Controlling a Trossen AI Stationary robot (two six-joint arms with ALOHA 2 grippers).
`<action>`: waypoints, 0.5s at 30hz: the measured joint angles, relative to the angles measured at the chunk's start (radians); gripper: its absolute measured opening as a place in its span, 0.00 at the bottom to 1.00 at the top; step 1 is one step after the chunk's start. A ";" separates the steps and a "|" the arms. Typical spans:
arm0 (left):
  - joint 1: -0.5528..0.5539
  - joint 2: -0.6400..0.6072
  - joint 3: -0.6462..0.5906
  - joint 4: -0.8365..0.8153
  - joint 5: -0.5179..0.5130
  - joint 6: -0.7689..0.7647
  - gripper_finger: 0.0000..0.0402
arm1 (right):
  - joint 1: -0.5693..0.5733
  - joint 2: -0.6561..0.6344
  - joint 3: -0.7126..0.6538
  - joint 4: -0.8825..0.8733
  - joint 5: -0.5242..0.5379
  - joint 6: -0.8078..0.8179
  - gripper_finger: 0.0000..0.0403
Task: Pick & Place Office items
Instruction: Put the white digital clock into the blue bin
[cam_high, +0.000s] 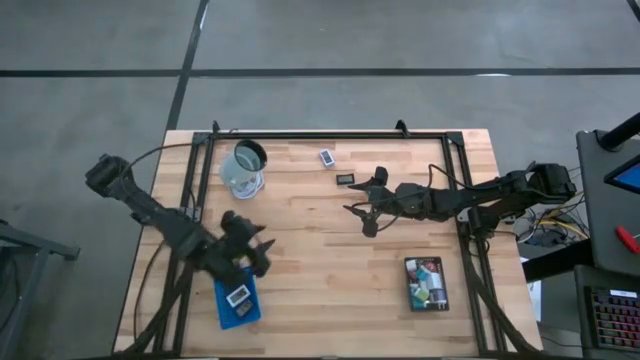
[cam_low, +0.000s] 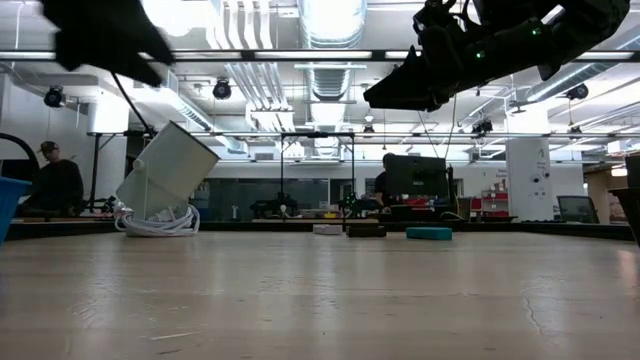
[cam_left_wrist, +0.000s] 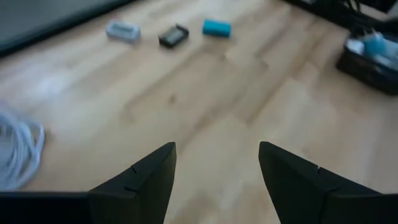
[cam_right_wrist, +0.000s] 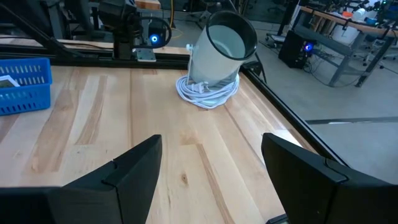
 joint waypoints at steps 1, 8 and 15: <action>0.037 0.010 0.000 0.043 -0.004 0.049 0.59 | 0.000 0.000 0.000 0.000 0.000 0.000 0.68; 0.256 0.139 -0.003 0.253 -0.031 0.147 0.59 | 0.000 0.000 0.000 0.000 0.000 0.000 0.68; 0.414 0.300 0.013 0.508 0.097 0.396 0.59 | 0.000 0.000 0.000 0.000 0.000 0.000 0.68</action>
